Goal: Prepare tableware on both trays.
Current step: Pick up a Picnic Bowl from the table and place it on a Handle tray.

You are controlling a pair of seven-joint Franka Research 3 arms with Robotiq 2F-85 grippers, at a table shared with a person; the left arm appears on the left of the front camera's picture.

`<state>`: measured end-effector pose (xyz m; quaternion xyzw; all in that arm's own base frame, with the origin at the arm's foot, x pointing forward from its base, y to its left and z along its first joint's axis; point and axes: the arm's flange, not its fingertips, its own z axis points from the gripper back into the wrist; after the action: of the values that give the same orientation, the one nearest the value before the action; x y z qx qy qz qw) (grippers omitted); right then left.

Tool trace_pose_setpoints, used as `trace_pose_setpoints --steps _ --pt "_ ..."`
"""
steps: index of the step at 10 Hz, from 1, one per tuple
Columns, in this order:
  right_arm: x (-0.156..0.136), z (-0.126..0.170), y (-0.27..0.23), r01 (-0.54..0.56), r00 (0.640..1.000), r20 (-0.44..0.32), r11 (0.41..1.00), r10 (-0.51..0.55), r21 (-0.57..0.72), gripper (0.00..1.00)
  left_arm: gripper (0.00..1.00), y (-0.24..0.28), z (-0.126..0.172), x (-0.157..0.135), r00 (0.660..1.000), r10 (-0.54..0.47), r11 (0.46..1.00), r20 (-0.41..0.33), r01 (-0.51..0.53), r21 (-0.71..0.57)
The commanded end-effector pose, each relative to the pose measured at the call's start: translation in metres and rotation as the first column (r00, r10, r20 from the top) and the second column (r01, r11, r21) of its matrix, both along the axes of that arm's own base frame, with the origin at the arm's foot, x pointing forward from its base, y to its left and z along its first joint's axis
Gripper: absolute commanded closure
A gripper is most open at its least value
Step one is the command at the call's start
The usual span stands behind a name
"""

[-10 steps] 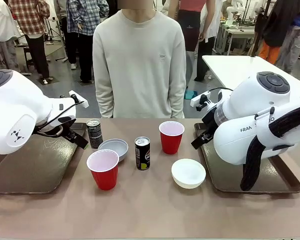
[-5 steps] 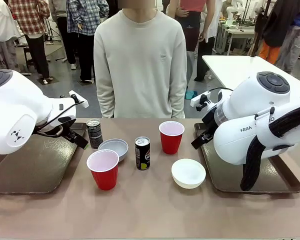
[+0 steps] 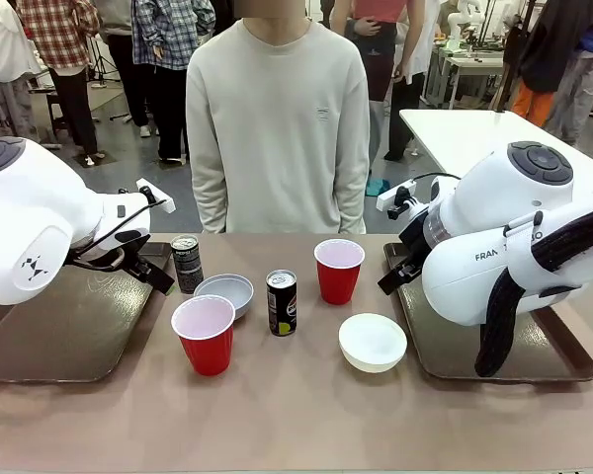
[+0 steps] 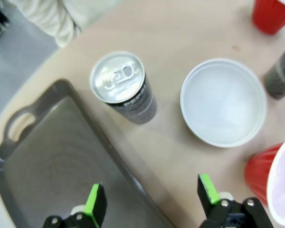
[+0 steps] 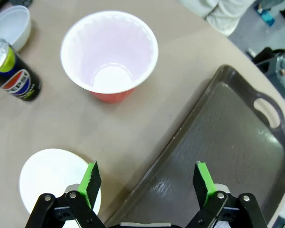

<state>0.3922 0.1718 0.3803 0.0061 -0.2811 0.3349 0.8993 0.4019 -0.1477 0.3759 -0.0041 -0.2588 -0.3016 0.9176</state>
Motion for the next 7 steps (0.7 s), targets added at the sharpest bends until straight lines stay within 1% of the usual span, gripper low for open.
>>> trace_pose_setpoints --steps 1,2,3,4,5,6,7 --pt "-0.053 0.029 0.006 -0.034 0.999 0.010 0.999 0.035 -0.041 0.00 0.00 0.030 0.042 -0.049 0.999 -0.031 0.995 -0.040 0.035 0.094" --pt "-0.080 0.036 0.007 -0.026 0.999 -0.040 0.999 0.025 -0.019 0.00 0.00 0.051 0.057 -0.074 0.993 -0.083 0.993 -0.085 0.090 0.079" --pt "-0.105 0.034 0.010 -0.017 0.990 -0.143 1.000 0.014 -0.022 0.00 0.00 0.072 0.062 -0.099 0.984 -0.081 0.993 -0.159 0.094 0.076" --pt "-0.121 0.027 0.009 0.008 0.977 -0.214 0.998 -0.019 -0.055 0.00 0.00 0.082 0.067 -0.113 0.974 -0.087 0.994 -0.208 0.100 0.050" --pt "-0.138 0.019 0.005 0.029 0.958 -0.284 0.998 -0.042 -0.048 0.00 0.00 0.086 0.071 -0.125 0.969 -0.096 0.995 -0.229 0.102 0.012" --pt "-0.153 0.012 0.003 0.042 0.943 -0.330 0.998 -0.052 -0.038 0.00 0.00 0.089 0.073 -0.134 0.965 -0.103 0.995 -0.241 0.099 -0.029" --pt "-0.155 0.012 -0.002 0.065 0.964 -0.248 0.988 -0.099 -0.143 0.00 0.00 0.093 0.074 -0.141 0.978 -0.072 0.997 -0.198 0.069 -0.022"
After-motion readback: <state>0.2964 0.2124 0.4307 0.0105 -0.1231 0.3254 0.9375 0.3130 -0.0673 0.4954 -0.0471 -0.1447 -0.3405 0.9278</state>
